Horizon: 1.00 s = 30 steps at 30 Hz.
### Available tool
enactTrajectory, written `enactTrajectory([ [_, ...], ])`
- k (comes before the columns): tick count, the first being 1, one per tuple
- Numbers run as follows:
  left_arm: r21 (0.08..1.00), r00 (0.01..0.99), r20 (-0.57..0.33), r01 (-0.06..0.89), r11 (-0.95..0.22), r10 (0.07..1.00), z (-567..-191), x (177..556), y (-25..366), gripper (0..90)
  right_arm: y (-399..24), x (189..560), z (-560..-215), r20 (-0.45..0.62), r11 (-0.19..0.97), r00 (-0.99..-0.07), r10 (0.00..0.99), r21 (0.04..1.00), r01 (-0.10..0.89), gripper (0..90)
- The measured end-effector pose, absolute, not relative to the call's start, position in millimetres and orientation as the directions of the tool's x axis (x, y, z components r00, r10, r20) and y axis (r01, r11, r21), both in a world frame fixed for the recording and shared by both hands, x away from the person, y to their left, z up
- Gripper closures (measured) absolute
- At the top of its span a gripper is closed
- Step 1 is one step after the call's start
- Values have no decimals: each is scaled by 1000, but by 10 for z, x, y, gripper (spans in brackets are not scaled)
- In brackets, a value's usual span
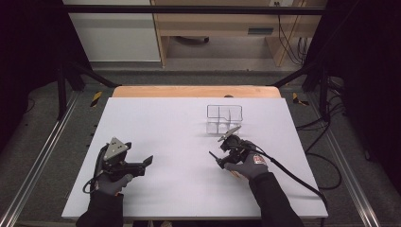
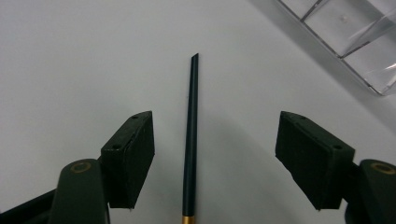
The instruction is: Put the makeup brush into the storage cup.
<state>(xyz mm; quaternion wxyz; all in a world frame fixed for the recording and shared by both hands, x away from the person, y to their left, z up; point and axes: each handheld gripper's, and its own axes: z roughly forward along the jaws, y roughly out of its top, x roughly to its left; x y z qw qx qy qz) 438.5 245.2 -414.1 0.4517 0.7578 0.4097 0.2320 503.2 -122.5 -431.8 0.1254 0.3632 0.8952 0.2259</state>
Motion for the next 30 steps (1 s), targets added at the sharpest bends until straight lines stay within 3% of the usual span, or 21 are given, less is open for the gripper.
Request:
enactTrajectory([
  [12,873,560,-18,413,-260,828,-4145,4388,2447,45,-1191,5059,-4400,-42,669,-716,697,398,628,406],
  [30,871,562,-22,416,-260,827,-4151,4394,2449,46,-1173,5102,-4467,-21,692,-728,686,330,642,591],
])
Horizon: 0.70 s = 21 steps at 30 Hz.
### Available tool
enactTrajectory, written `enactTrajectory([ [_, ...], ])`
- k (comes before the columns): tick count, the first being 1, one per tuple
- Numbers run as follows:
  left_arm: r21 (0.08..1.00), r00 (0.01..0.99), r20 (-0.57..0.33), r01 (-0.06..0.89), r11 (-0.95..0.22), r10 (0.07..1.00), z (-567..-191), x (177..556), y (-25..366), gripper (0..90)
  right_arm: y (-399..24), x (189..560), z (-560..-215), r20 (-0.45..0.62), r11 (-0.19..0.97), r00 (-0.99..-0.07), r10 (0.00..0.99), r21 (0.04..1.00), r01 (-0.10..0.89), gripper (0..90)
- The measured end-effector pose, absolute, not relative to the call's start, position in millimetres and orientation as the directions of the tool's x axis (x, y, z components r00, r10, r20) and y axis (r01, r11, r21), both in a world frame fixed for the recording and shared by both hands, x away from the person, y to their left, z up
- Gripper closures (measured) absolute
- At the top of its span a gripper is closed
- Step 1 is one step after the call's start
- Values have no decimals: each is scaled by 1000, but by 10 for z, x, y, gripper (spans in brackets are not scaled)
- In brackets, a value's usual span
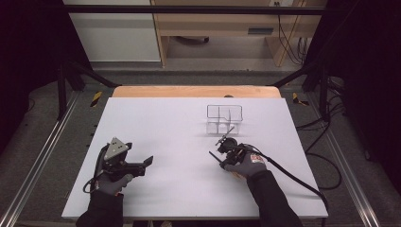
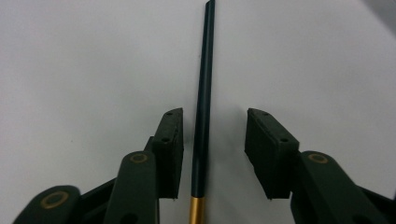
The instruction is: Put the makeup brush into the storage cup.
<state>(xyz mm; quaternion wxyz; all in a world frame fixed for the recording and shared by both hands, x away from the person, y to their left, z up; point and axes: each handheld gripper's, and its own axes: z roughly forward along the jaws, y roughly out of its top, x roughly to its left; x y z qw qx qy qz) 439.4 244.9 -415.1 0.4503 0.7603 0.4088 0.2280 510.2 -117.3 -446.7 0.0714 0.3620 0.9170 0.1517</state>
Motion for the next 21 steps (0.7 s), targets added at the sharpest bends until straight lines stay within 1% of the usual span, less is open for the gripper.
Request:
enactTrajectory([
  [4,871,563,-21,417,-262,826,-4153,4395,2447,46,-1172,5095,-4469,-18,698,-732,681,318,642,646],
  [5,871,563,-21,417,-262,826,-4153,4396,2447,46,-1171,5093,-4471,-14,703,-736,677,310,641,673],
  [7,870,563,-22,418,-261,826,-4154,4396,2448,46,-1169,5091,-4474,-14,703,-735,678,306,642,683],
  [10,870,564,-23,417,-261,825,-4153,4395,2448,47,-1169,5092,-4479,-10,712,-743,669,294,637,726],
  [15,870,565,-23,418,-263,824,-4154,4396,2445,47,-1157,5084,-4477,3,705,-736,677,284,649,761],
  [16,869,566,-23,418,-263,824,-4154,4396,2446,47,-1160,5095,-4481,-6,720,-749,663,279,635,776],
  [20,870,566,-24,418,-262,824,-4152,4395,2449,47,-1134,5093,-4467,2,712,-736,677,250,656,786],
  [21,870,566,-23,417,-262,824,-4152,4395,2449,47,-1136,5102,-4470,-2,722,-746,666,249,645,790],
])
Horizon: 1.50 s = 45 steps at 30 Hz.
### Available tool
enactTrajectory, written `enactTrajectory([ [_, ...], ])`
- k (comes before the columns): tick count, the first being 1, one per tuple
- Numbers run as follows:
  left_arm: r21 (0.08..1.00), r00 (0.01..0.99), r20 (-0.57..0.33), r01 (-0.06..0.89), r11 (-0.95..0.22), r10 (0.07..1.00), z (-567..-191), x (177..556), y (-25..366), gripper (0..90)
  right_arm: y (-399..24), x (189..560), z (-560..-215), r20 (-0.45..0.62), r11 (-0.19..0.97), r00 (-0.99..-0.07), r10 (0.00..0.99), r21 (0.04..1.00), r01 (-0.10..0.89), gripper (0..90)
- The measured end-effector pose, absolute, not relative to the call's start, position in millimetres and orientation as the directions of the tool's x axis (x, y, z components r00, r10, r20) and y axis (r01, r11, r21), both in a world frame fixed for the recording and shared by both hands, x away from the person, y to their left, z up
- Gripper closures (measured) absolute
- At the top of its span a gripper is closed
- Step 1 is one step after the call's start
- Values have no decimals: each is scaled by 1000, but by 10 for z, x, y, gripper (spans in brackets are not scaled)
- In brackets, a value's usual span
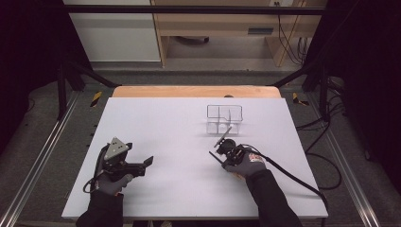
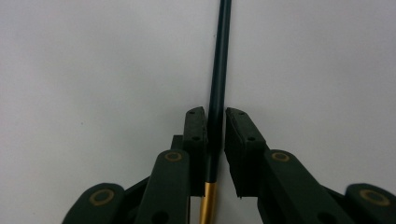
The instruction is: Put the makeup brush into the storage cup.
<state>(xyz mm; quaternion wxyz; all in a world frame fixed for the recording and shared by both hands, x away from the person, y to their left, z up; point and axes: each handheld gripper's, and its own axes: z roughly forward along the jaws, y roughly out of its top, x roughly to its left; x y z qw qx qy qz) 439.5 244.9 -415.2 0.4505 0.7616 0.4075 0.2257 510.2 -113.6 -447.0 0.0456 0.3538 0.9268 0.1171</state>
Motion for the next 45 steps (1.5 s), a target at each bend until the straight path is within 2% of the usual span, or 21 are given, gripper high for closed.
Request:
enactTrajectory([
  [4,870,566,-24,418,-262,824,-4152,4395,2448,47,-1101,5106,-4461,3,716,-735,678,219,662,801],
  [6,870,567,-23,418,-263,824,-4153,4395,2447,48,-1106,5124,-4477,-13,739,-757,654,226,635,808],
  [9,869,568,-22,418,-265,823,-4154,4396,2444,48,-1079,5117,-4459,1,719,-735,678,205,664,829],
  [27,868,575,-16,415,-274,818,-4151,4389,2432,49,-1102,5153,-4442,24,719,-738,675,203,664,838],
  [35,866,583,-9,410,-285,812,-4146,4383,2411,49,-1171,5128,-4225,37,707,-738,674,255,659,838],
  [45,859,612,24,392,-330,790,-4125,4360,2319,49,-1157,5093,-3939,31,729,-775,631,316,607,838],
])
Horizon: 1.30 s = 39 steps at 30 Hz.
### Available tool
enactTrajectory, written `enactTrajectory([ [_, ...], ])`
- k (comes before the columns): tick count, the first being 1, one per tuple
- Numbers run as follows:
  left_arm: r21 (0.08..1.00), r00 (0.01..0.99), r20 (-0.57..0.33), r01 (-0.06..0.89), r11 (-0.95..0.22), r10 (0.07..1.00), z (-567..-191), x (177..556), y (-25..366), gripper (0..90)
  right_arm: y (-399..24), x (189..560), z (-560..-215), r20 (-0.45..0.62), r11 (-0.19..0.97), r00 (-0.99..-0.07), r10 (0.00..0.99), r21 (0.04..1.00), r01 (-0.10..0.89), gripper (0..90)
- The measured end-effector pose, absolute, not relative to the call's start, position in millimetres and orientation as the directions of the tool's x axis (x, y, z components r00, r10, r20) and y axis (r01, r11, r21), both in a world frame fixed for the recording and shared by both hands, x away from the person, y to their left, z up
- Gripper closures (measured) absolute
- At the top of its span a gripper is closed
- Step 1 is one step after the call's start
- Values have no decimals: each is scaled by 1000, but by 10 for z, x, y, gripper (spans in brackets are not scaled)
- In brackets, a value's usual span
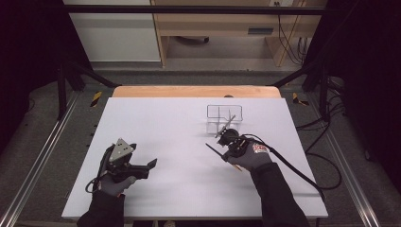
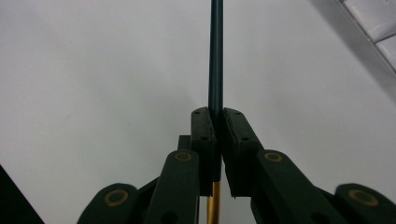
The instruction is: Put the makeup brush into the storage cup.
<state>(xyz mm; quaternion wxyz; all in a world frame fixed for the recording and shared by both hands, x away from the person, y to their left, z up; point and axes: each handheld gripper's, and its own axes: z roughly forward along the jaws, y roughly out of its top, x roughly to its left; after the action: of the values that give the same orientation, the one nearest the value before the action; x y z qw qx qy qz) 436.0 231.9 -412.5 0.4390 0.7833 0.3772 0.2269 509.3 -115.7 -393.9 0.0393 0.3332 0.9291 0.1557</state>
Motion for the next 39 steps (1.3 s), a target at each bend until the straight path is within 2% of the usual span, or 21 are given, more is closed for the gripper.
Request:
enactTrajectory([
  [7,857,642,59,360,-369,764,-4059,4345,2272,48,-1108,5044,-3748,37,746,-802,596,345,570,838],
  [19,851,676,120,307,-425,727,-3927,4359,2193,47,-1022,5018,-3635,44,776,-836,546,350,525,838],
  [39,772,747,297,179,-610,595,-3772,4391,1923,42,-865,4926,-3415,61,809,-882,468,373,455,838],
])
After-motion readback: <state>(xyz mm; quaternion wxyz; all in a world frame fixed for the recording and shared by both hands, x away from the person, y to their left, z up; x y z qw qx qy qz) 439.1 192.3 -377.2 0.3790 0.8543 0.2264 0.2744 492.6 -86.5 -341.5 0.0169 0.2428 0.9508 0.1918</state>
